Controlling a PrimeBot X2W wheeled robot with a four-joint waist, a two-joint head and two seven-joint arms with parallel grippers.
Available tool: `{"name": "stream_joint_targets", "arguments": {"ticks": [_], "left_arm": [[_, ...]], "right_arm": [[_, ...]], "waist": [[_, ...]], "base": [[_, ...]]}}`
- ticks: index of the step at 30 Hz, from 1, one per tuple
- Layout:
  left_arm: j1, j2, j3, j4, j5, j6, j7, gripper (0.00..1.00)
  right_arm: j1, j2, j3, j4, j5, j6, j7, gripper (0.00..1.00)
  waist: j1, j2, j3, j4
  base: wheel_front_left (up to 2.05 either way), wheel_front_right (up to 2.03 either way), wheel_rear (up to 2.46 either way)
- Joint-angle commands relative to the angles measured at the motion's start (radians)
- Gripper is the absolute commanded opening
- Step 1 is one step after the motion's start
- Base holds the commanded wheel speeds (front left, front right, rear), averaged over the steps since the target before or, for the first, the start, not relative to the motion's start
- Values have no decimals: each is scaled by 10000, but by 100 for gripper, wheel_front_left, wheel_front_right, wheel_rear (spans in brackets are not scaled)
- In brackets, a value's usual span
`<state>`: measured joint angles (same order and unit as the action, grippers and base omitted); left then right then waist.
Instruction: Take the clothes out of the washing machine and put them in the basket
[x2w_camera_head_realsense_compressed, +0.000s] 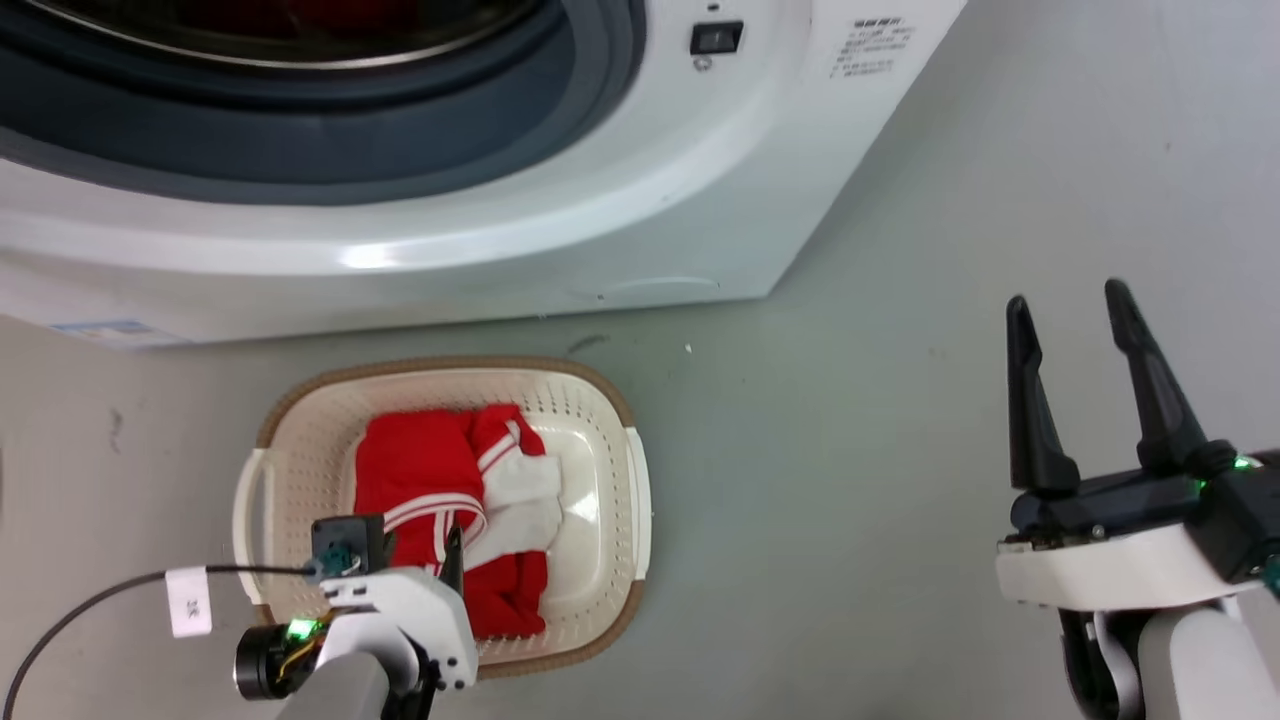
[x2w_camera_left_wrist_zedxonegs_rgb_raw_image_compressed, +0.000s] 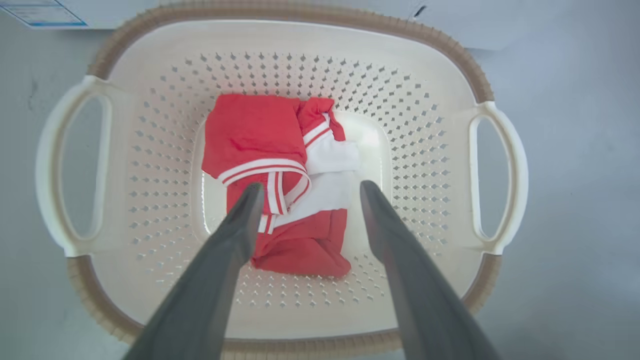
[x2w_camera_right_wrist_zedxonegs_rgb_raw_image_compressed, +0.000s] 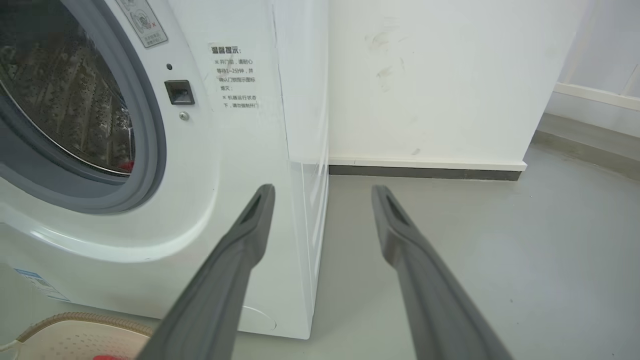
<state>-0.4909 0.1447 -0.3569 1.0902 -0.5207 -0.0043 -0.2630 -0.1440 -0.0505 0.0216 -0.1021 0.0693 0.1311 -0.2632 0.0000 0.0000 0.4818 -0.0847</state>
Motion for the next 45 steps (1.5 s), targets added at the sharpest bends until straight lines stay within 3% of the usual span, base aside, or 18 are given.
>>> {"name": "stream_joint_targets", "arguments": {"ticks": [1, 16, 22, 30, 36, 45], "left_arm": [[363, 40, 86, -240, 164, 69, -20, 100], [3392, -508, 2425, -5006, 2734, 412, -25, 100], [4262, -777, 3286, -7099, 3573, 368, -25, 100], [4709, -931, 3731, -9604, 4413, 416, -26, 100], [4321, -943, 3814, -9848, 4460, 329, -26, 100], [2319, -810, 4318, -8653, 4434, -122, -26, 100]], "right_arm": [[177, 6, 6, 40, -53, -7, -24, 100], [1680, 6, 19, 461, -122, -7, -24, 100], [2053, 7, -7, 546, -82, -7, -24, 100], [2279, 8, 20, 603, -23, -7, -24, 100], [2019, 8, 77, 506, 4, -7, -24, 100], [1408, 9, 107, 365, 97, -7, -24, 100]], "waist": [[0, 0, -730, 275], [0, 0, -3176, 778], [0, 0, -3712, 862], [0, 0, -4035, 845], [0, 0, -3745, 685], [0, 0, -2707, 354]], "base": [[0, 0, 0], [0, 0, 0], [0, 0, 0], [0, 0, 0], [0, 0, 0], [0, 0, 0]]}}
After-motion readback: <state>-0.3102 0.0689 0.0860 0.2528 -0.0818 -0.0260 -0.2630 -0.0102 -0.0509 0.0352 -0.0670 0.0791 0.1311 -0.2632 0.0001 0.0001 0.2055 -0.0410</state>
